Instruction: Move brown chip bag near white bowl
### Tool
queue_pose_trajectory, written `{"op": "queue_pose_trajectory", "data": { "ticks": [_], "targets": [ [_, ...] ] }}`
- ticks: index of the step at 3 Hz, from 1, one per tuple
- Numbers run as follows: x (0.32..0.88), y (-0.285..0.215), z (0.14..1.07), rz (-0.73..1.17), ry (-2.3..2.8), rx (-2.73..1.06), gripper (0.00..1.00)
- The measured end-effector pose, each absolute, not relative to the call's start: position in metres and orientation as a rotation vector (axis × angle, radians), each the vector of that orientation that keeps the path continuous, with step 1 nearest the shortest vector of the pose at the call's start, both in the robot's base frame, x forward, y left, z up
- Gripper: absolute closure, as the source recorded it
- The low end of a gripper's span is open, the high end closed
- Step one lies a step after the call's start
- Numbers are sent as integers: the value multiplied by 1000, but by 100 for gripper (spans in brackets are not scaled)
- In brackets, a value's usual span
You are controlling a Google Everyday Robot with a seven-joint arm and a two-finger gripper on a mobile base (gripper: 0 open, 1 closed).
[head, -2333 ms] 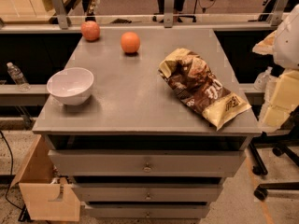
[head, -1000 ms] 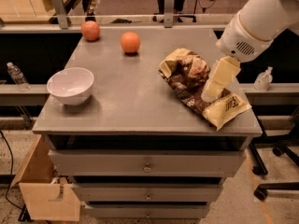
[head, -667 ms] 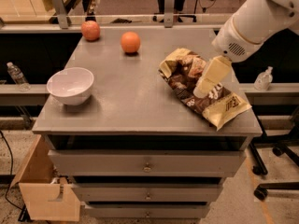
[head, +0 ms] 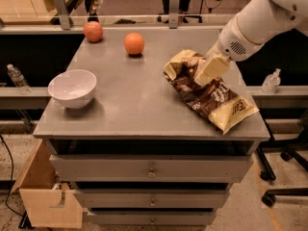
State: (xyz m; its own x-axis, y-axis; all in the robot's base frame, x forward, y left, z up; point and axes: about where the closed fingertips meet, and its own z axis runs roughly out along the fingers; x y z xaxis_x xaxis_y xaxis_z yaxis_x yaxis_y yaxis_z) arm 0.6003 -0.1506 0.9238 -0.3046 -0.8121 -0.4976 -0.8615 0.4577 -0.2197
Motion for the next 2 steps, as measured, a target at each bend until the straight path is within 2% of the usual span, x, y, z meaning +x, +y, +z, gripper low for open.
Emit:
{"op": "queue_pose_trajectory", "data": {
  "ticks": [2],
  "targets": [
    [600,-137,923,165,2121,-1421,88]
  ]
}}
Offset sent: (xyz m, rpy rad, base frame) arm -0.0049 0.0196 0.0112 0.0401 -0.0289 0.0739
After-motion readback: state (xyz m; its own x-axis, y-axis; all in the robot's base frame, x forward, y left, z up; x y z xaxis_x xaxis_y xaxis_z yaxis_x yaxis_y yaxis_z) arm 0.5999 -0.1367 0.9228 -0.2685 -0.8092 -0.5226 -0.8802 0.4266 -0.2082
